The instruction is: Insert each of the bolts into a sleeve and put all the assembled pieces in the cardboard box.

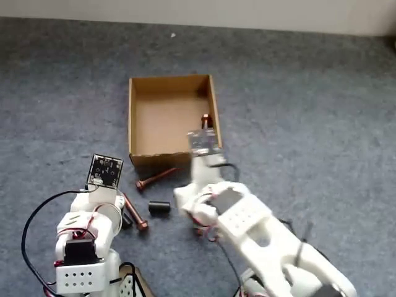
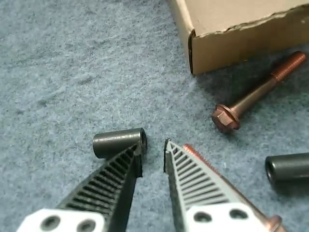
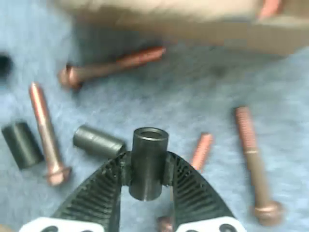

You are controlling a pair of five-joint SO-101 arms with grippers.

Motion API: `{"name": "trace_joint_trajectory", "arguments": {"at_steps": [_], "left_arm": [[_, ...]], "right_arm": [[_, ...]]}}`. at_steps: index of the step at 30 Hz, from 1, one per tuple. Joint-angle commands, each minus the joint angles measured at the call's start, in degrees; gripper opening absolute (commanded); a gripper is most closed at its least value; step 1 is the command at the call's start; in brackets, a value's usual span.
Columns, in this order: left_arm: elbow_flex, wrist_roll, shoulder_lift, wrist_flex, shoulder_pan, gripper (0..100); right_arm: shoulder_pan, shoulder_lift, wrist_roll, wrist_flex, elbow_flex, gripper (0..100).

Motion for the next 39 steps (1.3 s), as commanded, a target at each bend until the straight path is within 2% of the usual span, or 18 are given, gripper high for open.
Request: {"name": "trace_joint_trajectory", "arguments": {"at_steps": [1, 10, 17, 21, 26, 32, 36, 39], "left_arm": [[0.6, -0.4, -0.3, -1.0, -0.6, 11], [0.5, -0.4, -0.3, -0.8, -0.5, 11], [-0.4, -1.6, -0.3, -0.6, -0.5, 11], [-5.3, -7.6, -0.2, 1.1, -0.2, 11], [-17.4, -10.3, 0.4, 1.1, 0.6, 11], [-26.6, -17.8, 4.4, 4.0, 9.5, 11], [-33.4, -22.0, 18.4, 6.6, 16.7, 11], [-38.3, -30.1, 29.7, 6.9, 23.3, 11]], "right_arm": [[7.5, -11.8, 0.9, 0.4, 2.9, 0.4], [19.7, -32.7, 0.9, 0.1, 13.8, 0.4], [30.2, -40.9, 0.8, 0.0, 17.5, 0.4], [35.4, -42.9, 0.4, -1.8, 19.4, 0.4], [41.9, -45.1, 0.4, -10.2, 24.8, 0.4], [47.2, -49.7, 0.4, -19.0, 31.6, 0.4], [51.6, -54.1, 0.4, -20.0, 33.1, 0.4], [55.7, -57.5, -1.7, -19.6, 33.2, 0.4]]}}
